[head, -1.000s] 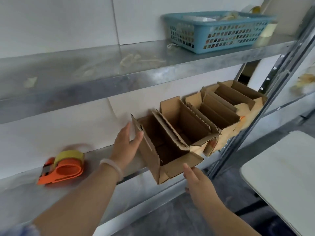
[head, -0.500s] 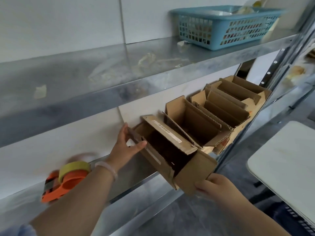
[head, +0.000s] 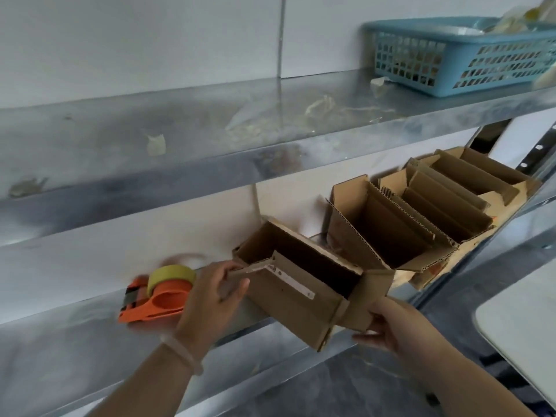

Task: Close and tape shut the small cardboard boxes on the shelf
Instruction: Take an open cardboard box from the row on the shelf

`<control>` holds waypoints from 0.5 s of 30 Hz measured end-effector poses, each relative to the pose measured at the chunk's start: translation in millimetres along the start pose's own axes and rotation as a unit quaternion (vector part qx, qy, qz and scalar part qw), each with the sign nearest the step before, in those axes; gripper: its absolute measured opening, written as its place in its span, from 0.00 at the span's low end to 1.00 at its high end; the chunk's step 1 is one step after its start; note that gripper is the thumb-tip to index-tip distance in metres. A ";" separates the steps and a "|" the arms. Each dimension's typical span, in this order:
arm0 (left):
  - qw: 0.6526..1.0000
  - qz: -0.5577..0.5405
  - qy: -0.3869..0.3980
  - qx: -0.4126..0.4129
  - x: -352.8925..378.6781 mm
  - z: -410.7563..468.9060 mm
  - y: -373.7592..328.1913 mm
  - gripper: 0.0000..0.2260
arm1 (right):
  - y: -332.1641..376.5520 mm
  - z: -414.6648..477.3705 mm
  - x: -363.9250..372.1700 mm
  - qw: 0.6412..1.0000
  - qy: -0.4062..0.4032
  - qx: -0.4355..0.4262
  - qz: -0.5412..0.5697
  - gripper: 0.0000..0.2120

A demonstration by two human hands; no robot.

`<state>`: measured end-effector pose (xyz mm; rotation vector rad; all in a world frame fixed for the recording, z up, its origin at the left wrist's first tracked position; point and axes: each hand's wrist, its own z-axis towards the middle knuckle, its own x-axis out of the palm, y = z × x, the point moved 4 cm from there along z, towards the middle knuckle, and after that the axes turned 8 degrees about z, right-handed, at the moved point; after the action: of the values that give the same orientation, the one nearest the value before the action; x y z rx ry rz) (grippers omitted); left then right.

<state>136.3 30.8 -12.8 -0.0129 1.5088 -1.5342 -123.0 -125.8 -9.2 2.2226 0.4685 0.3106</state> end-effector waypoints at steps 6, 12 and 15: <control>1.000 0.010 -0.025 -0.002 -11.0 -28.8 6.8 0.07 | 17.9 3.1 1.3 0.991 -0.026 -0.090 -0.097 0.05; 0.994 0.093 -0.056 0.020 -21.6 -36.7 15.2 0.13 | 32.0 14.0 5.6 0.986 -0.025 -0.077 -0.143 0.09; 0.993 0.107 -0.036 0.039 -23.1 -37.4 14.1 0.18 | 35.6 19.2 9.6 0.979 -0.020 -0.088 -0.183 0.09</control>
<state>135.2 76.5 -19.4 0.1349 1.3464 -1.4044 -99.1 -155.8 6.8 1.9215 0.7836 0.1065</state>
